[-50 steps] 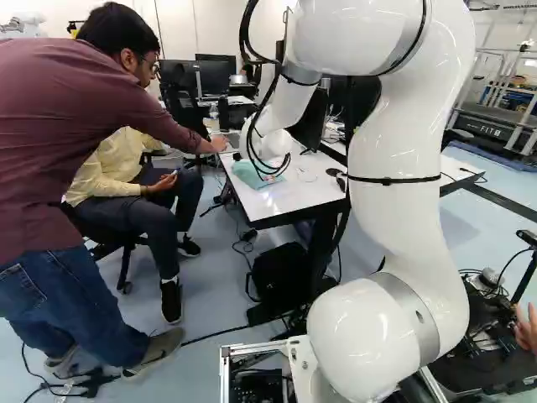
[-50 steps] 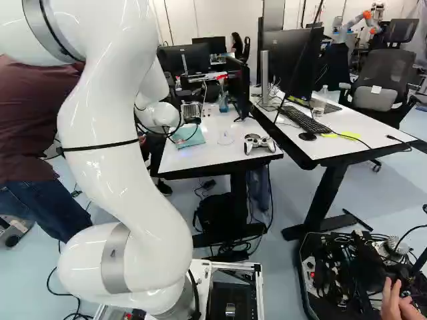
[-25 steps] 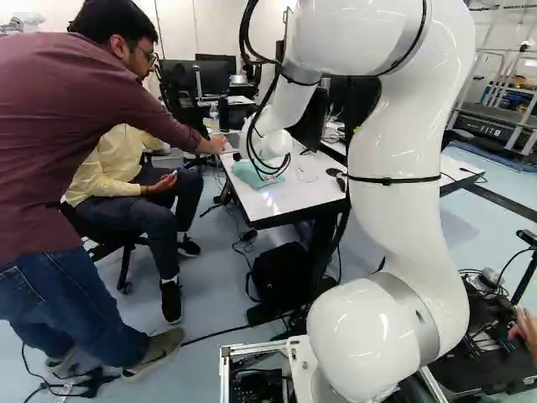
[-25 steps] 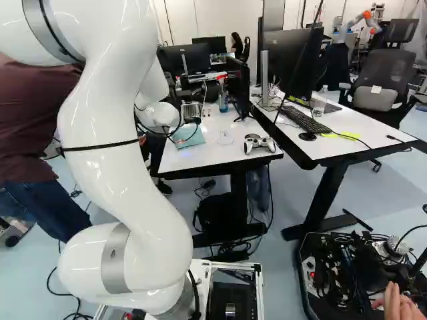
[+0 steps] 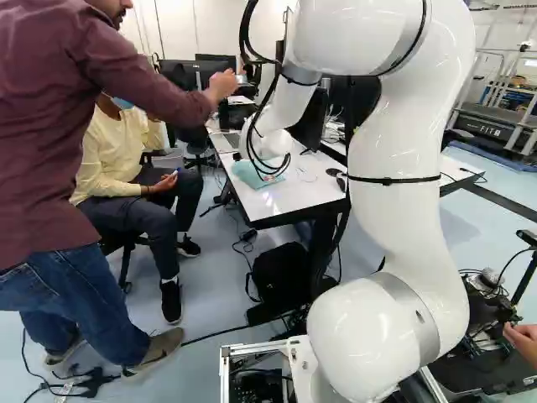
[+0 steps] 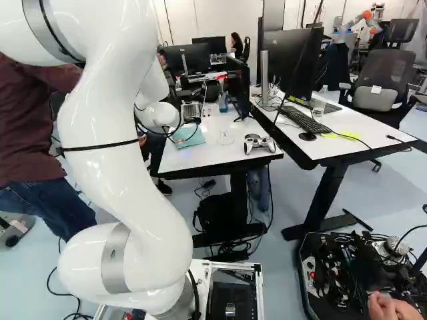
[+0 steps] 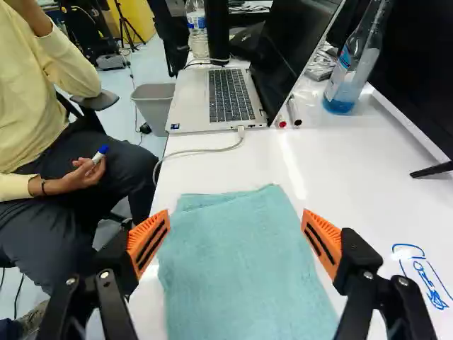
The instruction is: Clean the table with the green towel
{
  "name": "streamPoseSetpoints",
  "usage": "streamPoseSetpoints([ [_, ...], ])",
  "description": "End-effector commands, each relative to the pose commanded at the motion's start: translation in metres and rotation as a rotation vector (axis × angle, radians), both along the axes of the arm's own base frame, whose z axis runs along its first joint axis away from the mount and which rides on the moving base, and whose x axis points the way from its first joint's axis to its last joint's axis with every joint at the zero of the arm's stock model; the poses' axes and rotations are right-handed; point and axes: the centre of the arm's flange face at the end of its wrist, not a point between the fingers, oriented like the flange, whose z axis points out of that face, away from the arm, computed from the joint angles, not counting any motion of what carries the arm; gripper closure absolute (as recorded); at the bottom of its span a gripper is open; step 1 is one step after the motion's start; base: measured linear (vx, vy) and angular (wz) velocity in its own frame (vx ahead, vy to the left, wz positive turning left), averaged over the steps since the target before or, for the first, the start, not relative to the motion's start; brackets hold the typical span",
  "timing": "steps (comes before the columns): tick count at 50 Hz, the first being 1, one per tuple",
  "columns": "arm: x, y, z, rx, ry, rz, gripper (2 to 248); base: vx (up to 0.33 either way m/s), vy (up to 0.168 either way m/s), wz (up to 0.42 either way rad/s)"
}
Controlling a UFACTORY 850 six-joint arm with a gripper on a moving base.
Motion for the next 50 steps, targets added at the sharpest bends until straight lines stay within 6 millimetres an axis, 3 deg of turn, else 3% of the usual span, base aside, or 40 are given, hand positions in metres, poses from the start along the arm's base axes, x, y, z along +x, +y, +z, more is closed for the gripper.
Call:
streamPoseSetpoints([
  [50,0.0000,0.0000,0.0000,0.000,0.000,0.000,3,0.000,0.000,0.000],
])
